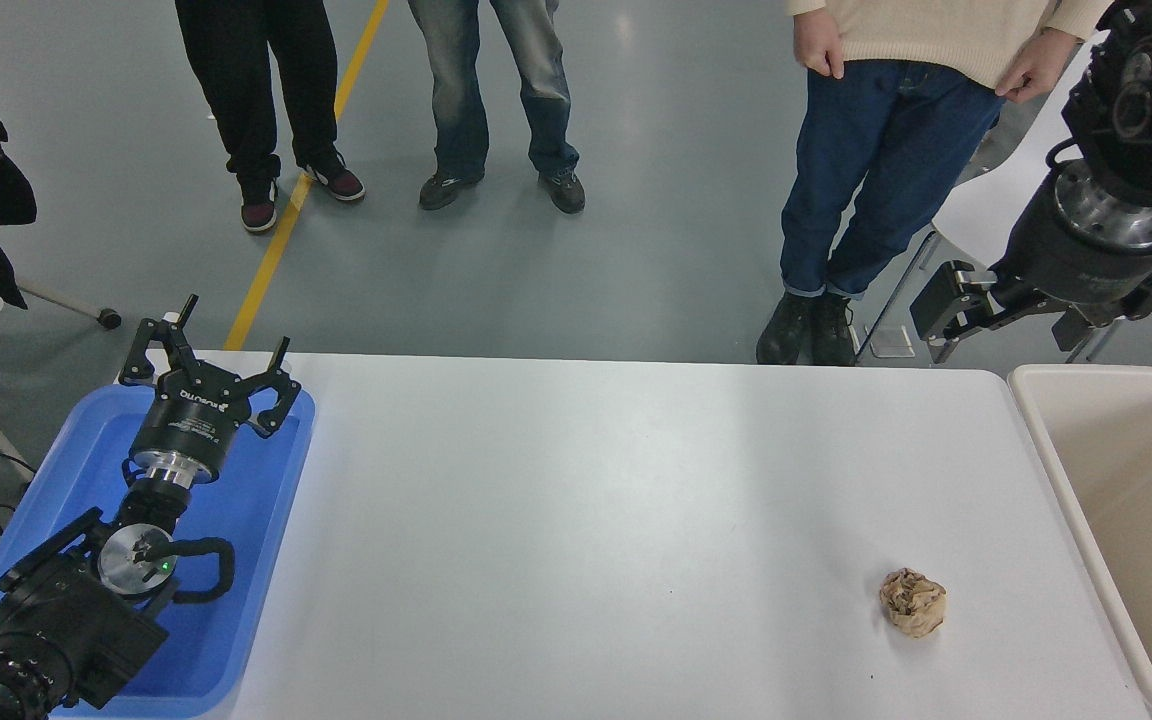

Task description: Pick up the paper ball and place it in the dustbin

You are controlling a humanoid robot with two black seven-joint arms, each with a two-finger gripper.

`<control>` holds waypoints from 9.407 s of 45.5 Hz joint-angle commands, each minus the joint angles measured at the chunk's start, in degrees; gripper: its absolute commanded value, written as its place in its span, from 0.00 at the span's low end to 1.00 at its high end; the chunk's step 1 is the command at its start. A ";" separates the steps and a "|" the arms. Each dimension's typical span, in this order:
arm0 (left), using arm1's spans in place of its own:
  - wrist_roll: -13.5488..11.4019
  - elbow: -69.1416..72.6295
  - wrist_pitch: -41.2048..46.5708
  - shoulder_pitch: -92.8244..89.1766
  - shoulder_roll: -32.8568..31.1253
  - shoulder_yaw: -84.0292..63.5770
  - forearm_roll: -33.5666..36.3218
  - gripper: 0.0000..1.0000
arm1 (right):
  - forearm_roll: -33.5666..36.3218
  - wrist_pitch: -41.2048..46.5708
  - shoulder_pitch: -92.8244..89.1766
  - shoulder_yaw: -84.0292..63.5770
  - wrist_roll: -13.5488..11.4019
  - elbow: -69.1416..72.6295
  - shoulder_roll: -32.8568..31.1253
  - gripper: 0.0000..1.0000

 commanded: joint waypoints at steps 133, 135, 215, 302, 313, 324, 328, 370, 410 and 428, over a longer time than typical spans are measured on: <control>-0.09 0.01 0.00 0.15 0.09 0.00 0.00 1.00 | -6.59 -31.20 -46.61 7.72 -0.29 -7.38 1.92 1.00; -0.09 0.01 0.00 0.15 0.01 0.00 0.00 1.00 | -6.50 -31.29 -47.31 7.81 -0.29 -8.17 1.92 1.00; -0.09 0.01 0.00 0.15 0.09 0.00 0.00 1.00 | -5.80 -32.70 -59.27 12.91 -0.29 -19.69 1.92 0.96; 0.00 0.01 0.00 0.06 0.01 0.00 0.00 1.00 | 3.69 0.00 -17.53 9.04 -0.20 2.02 -11.09 0.00; 0.00 0.01 0.00 0.06 0.01 0.00 0.00 1.00 | 6.68 0.00 -7.51 4.03 -0.20 2.20 -10.91 0.00; 0.00 -0.08 -0.09 0.06 0.01 0.00 0.00 1.00 | 6.95 0.00 -3.11 2.45 -0.12 2.28 -10.91 0.00; 0.00 -0.08 0.00 0.06 0.01 0.00 0.00 1.00 | 6.95 0.00 -1.53 2.18 -0.12 2.28 -11.00 0.00; -0.18 0.01 0.00 0.24 0.18 0.00 -0.09 1.00 | 4.14 0.00 3.84 -25.85 -0.20 1.49 -22.77 0.00; -0.09 0.01 0.00 0.15 0.01 0.00 0.00 1.00 | -0.79 -5.79 -42.20 7.71 -0.38 -18.98 -36.40 0.00; -0.09 0.01 0.00 0.15 0.01 0.00 0.00 1.00 | -0.61 -23.80 -62.42 20.20 -0.38 -27.59 -30.16 0.00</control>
